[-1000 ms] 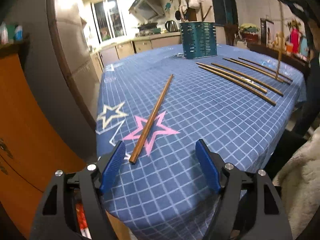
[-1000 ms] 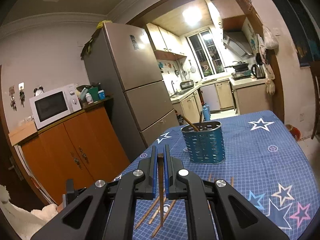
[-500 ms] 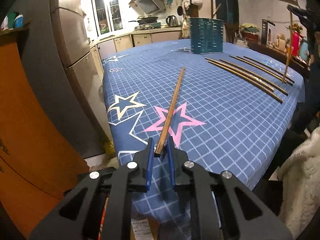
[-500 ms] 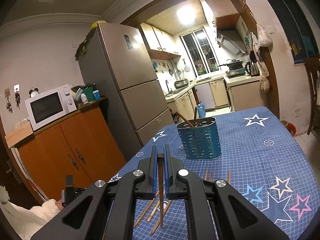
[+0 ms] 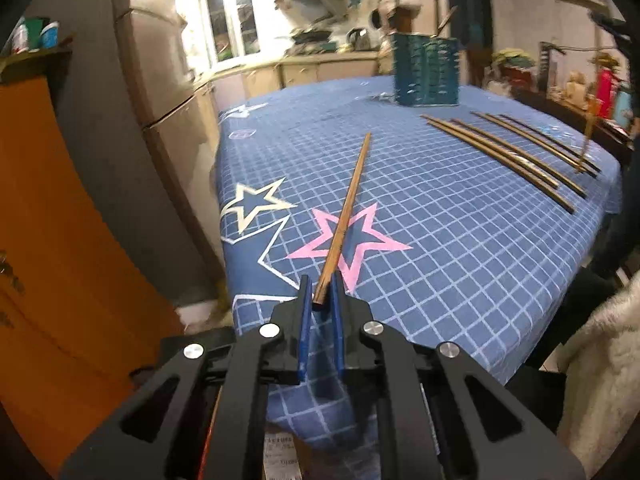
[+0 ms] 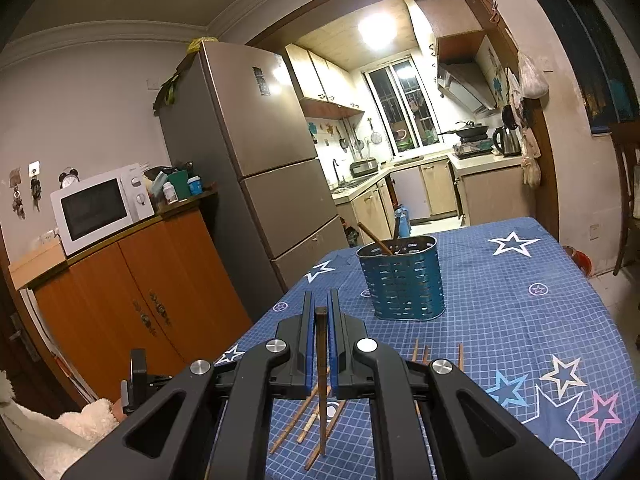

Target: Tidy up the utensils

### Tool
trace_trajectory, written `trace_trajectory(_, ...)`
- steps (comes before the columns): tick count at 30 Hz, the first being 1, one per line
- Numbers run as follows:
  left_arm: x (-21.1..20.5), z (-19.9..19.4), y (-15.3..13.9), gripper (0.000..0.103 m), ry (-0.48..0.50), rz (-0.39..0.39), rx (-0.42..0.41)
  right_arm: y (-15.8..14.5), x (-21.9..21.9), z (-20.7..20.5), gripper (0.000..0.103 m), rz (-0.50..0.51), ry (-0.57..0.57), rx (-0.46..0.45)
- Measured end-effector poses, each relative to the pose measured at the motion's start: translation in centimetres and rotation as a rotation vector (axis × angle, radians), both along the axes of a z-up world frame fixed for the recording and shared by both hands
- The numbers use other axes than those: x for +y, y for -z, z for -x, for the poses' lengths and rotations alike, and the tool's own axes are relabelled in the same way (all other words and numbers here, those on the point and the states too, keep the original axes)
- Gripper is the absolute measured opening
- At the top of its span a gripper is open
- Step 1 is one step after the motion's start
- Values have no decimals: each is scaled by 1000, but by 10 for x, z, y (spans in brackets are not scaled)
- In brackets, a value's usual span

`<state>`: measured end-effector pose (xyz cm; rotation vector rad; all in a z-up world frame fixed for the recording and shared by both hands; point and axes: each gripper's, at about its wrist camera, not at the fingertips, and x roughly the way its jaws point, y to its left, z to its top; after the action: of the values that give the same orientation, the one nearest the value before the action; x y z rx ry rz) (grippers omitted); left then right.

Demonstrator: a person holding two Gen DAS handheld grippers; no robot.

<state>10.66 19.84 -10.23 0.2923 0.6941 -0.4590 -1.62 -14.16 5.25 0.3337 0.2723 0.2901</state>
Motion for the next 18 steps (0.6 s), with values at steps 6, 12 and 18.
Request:
trace_trajectory(6, -23, 8, -26, 7, -79, 60, 71, -2, -4, 6, 7, 15, 17, -10)
trace_trajectory(12, -34, 16, -65, 7, -114, 179, 76, -3, -8, 3, 7, 29, 9, -24)
trace_trajectory(18, -49, 22, -61, 7, -43, 54, 27, -3, -8, -4, 7, 35, -39, -38)
